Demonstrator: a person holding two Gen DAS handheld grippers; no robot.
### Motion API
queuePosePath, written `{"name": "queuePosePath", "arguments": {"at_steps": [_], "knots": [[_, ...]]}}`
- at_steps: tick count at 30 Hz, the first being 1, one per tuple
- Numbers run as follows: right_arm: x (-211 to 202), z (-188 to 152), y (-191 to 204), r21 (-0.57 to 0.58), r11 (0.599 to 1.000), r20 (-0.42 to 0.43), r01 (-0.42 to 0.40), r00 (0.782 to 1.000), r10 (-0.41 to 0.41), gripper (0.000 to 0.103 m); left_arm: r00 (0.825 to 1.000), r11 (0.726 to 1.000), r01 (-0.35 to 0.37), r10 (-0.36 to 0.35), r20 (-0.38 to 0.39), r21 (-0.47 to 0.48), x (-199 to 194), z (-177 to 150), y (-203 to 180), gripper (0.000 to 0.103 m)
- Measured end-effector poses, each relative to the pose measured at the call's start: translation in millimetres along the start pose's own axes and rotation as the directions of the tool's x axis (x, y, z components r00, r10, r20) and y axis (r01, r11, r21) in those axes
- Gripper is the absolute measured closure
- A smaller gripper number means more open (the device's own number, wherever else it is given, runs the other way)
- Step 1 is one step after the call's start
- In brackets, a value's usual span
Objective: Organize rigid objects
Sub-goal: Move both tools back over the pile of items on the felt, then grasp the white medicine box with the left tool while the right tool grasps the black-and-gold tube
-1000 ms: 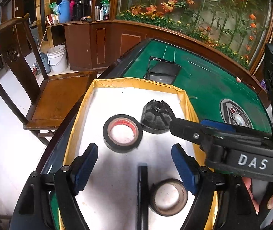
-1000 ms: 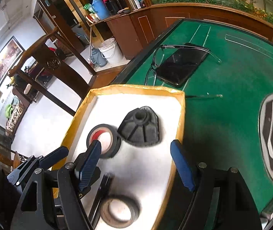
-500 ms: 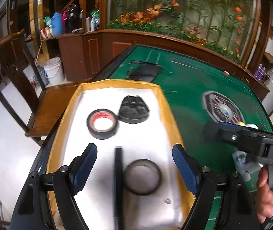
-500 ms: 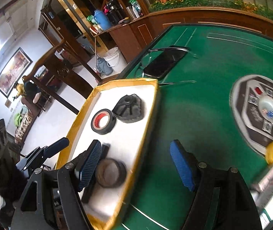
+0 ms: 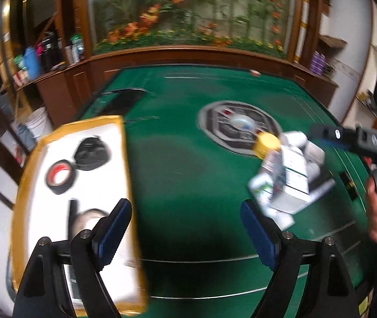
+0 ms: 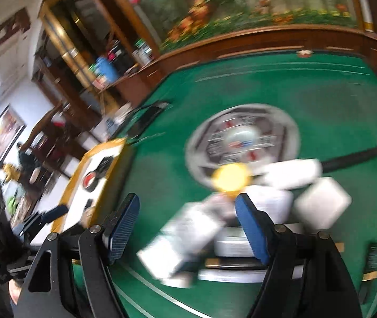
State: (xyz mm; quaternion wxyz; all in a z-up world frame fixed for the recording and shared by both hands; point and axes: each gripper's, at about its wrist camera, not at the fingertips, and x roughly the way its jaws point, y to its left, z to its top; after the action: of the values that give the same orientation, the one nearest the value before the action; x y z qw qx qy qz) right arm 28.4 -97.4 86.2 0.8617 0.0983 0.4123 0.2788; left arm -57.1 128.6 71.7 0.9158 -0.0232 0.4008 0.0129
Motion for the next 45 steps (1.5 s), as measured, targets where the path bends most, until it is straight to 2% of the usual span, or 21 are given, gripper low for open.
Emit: {"name": "queuePosePath", "arguments": {"at_steps": [5,9,12,16,18,20,22,23,26,29,32,40,45], "knots": [[-16.0,-7.7,-71.8,0.129,0.991,0.046,0.031,0.998,-0.037,0.027,0.996,0.996,0.084,-0.084,-0.011,-0.015,4.3,0.1,-25.4,0.015],[-15.4,-8.7,-112.9,0.260,0.965,0.031,0.042,0.998,-0.052,0.027,0.994,0.994,0.112,-0.112,0.003,0.009,-1.0,15.1,-46.9,0.012],[-24.3,-6.4,-121.9,0.310,0.951,0.064,-0.016,0.998,-0.004,0.027,0.992,0.989,0.129,-0.130,0.004,0.070,2.9,20.9,-72.4,0.005],[-32.7,-5.9,-121.2,0.327,0.944,0.098,-0.050,0.995,0.019,0.027,0.997,0.981,0.077,-0.077,-0.011,0.177,22.3,27.1,-104.4,0.005],[-38.4,-6.0,-120.7,0.333,0.941,0.113,-0.058,0.993,0.021,0.027,0.999,0.980,0.046,-0.044,-0.016,0.194,35.0,30.8,-111.3,0.005],[-41.8,-5.7,-121.7,0.337,0.939,0.123,-0.068,0.992,0.028,0.027,0.998,0.980,0.055,-0.051,-0.025,0.192,48.5,33.2,-112.1,0.017],[-43.4,-4.8,-121.7,0.338,0.938,0.130,-0.074,0.991,0.031,0.027,0.996,0.985,0.063,-0.052,-0.068,0.163,60.9,32.2,-105.8,0.062],[-44.8,-4.5,-122.3,0.338,0.938,0.130,-0.073,0.991,0.030,0.027,0.994,0.987,0.083,-0.072,-0.082,0.140,63.9,31.0,-101.2,0.065],[-45.4,-4.4,-123.0,0.342,0.936,0.130,-0.078,0.991,0.035,0.027,0.993,0.991,0.099,-0.092,-0.069,0.092,59.6,24.5,-86.9,0.066],[-48.7,-3.5,-122.4,0.335,0.939,0.134,-0.080,0.990,0.037,0.027,0.987,0.989,0.147,-0.145,-0.064,0.030,45.1,13.3,-68.6,0.066],[-55.4,-3.9,-123.3,0.328,0.942,0.150,-0.076,0.988,0.027,0.027,0.991,0.992,0.124,-0.123,-0.050,0.014,27.4,-7.6,-53.1,0.066],[-67.7,-12.6,-140.0,0.331,0.944,0.144,0.015,0.987,-0.066,0.027,0.991,0.996,0.077,-0.080,-0.109,-0.037,41.4,-45.7,-32.3,0.065],[-72.0,-43.5,-141.6,0.278,0.954,0.062,0.110,0.989,-0.132,0.028,0.987,0.993,0.109,-0.113,-0.112,-0.037,44.0,-45.9,-31.2,0.064]]}}
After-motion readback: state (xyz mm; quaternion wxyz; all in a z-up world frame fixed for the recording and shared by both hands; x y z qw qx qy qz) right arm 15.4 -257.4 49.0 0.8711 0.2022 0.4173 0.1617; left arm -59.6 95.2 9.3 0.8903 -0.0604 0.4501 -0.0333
